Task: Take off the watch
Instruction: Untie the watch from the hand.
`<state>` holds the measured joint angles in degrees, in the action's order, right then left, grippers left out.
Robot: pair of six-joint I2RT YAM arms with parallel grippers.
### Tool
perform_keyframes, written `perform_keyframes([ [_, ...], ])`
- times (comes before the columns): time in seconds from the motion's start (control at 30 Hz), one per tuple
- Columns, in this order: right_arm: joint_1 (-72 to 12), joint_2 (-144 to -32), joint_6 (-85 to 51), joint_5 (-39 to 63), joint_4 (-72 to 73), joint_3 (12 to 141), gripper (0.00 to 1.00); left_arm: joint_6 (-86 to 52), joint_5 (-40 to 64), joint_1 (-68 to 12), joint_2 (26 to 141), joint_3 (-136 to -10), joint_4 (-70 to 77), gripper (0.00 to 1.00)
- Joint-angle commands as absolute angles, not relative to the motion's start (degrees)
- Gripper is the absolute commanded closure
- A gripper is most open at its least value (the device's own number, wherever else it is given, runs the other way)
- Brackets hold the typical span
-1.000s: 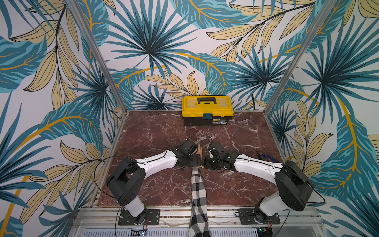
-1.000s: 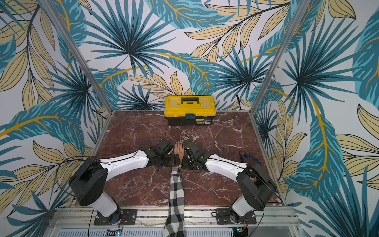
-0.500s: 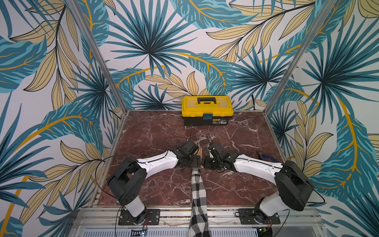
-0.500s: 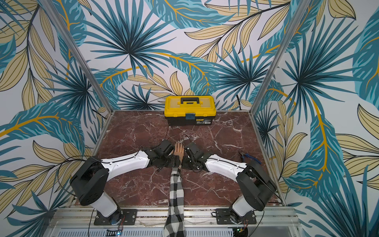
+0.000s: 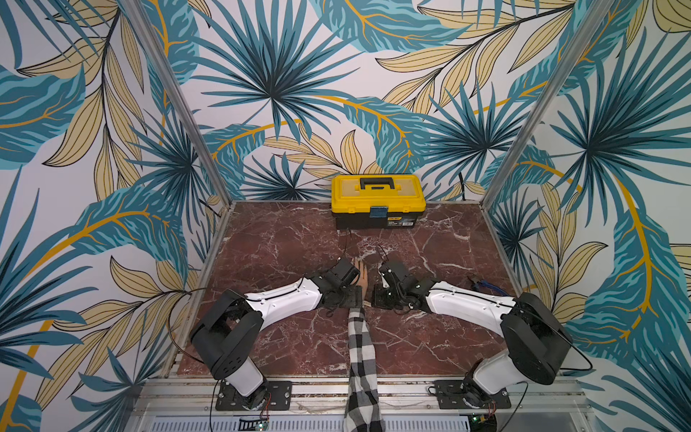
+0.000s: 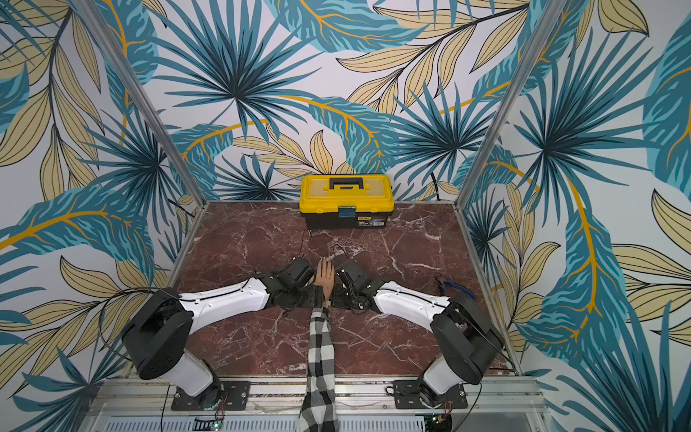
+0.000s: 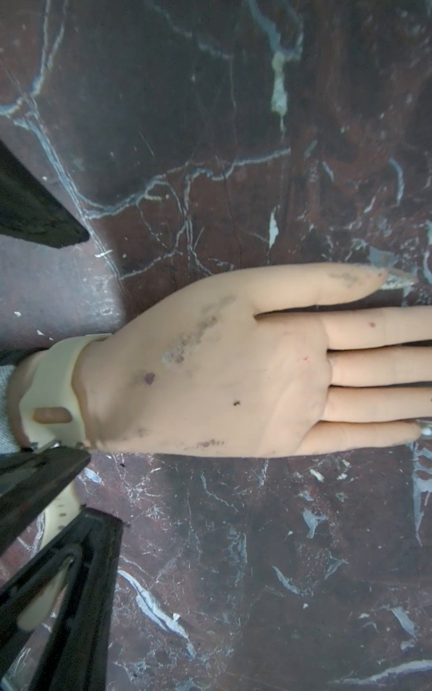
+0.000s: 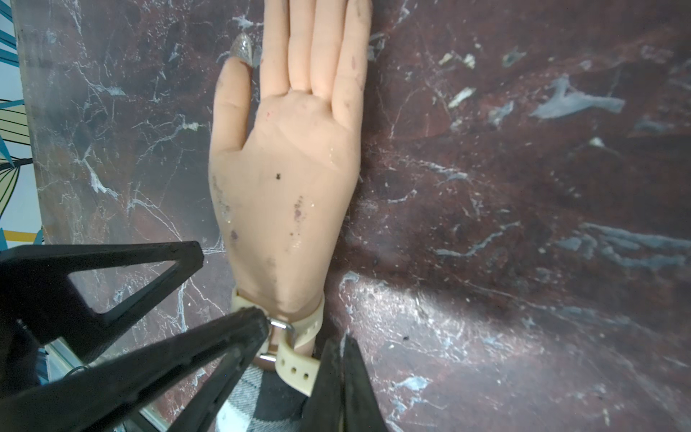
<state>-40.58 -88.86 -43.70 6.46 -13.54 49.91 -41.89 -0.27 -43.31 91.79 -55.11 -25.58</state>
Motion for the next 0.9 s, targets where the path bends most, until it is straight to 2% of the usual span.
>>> perform_keyframes([
  [0.0,-40.6,-89.4,-43.3,6.2,-14.1,49.5,1.00,-41.8,-2.3,-42.6,89.5,-54.1,-26.7,0.14],
  [0.53,-40.6,-88.2,-43.3,7.9,-15.3,52.1,0.99,-42.7,-1.6,-41.8,87.6,-53.4,-26.6,0.12],
  [0.6,-40.5,-87.4,-43.5,8.6,-15.7,53.1,0.95,-43.0,-1.3,-41.9,87.7,-52.9,-26.6,0.12],
  [0.8,-40.5,-83.9,-43.9,9.8,-16.8,55.6,0.71,-44.0,-1.4,-41.9,86.7,-50.6,-26.5,0.13],
  [0.87,-40.4,-82.2,-44.3,9.8,-16.9,55.4,0.67,-44.3,-1.7,-41.8,86.4,-50.0,-26.5,0.13],
])
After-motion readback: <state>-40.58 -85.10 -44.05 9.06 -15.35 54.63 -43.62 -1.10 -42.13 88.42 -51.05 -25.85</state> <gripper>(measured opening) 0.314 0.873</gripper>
